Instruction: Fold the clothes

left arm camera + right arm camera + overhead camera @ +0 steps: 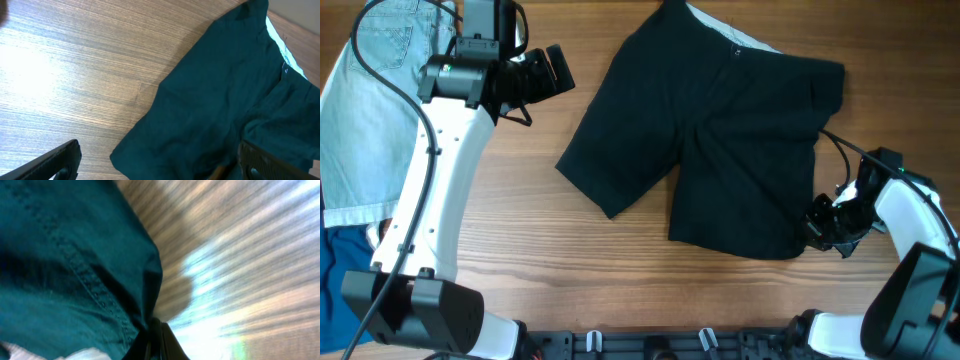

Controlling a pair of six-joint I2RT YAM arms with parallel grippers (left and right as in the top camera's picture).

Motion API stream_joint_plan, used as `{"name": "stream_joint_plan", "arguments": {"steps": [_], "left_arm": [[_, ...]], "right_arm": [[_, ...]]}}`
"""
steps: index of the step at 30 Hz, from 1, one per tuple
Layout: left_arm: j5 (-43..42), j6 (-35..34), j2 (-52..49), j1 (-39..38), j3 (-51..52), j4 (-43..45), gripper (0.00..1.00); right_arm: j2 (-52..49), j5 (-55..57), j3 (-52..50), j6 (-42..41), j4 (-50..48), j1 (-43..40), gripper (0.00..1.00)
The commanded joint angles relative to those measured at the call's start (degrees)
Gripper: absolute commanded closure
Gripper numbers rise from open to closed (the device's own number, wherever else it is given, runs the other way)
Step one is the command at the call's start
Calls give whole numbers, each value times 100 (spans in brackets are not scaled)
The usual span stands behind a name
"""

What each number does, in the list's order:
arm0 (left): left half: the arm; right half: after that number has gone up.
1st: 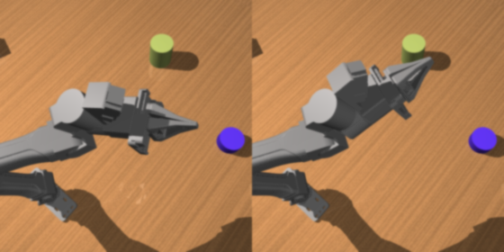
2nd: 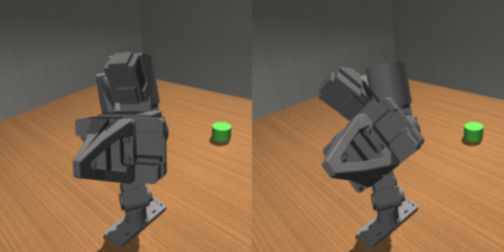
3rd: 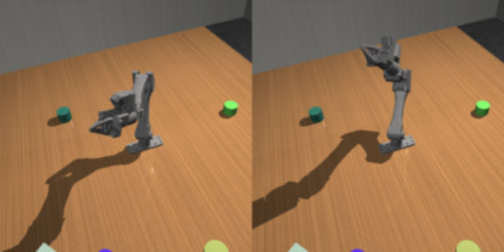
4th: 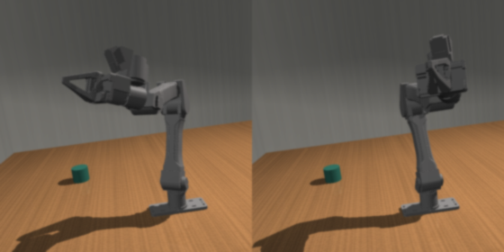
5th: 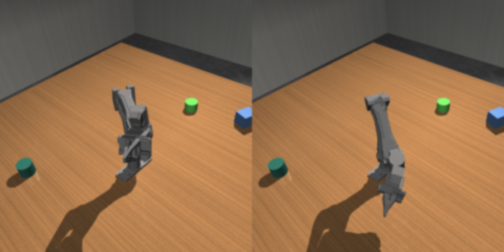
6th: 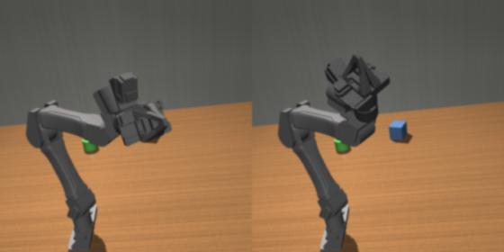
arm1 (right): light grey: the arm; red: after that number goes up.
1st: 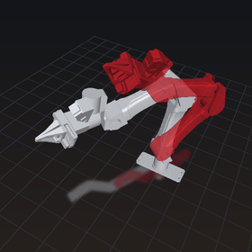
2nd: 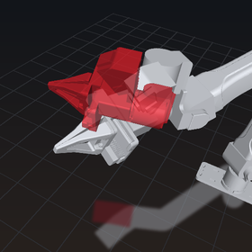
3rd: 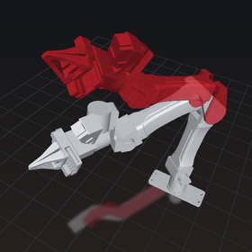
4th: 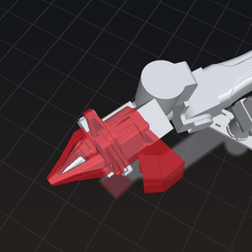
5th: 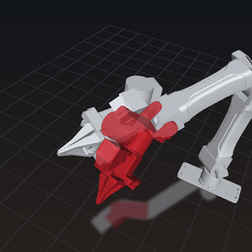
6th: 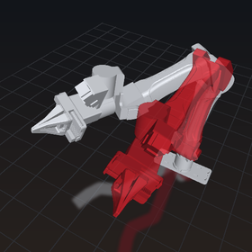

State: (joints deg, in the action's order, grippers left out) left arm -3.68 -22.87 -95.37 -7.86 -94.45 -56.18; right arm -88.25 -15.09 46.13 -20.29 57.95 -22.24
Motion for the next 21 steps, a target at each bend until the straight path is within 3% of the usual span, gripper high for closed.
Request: {"name": "stream_joint_plan", "arguments": {"steps": [1, 3, 4, 8, 10, 11, 16, 21], "left_arm": [[13, -11, -44, 26, -17, 9, 0], [13, -11, -44, 26, -17, 9, 0], [13, -11, -44, 26, -17, 9, 0], [13, -11, -44, 26, -17, 9, 0], [13, -11, -44, 26, -17, 4, 0], [13, -11, -44, 26, -17, 4, 0], [13, -11, -44, 26, -17, 0, 0], [15, -9, -44, 26, -17, 42, 0]], "right_arm": [[422, -280, -7, 107, 361, -13, 96], [643, -754, -7, 474, 404, -11, 95], [804, -955, -7, 623, 428, -7, 89], [1493, -1069, 101, 745, 560, -7, 39], [1851, -966, 385, 710, 721, -7, 17], [1928, -866, 507, 671, 741, -7, 12], [1871, -518, 1239, 619, 269, -7, 0], [863, -396, 1683, 691, -1602, -7, 1]]}}
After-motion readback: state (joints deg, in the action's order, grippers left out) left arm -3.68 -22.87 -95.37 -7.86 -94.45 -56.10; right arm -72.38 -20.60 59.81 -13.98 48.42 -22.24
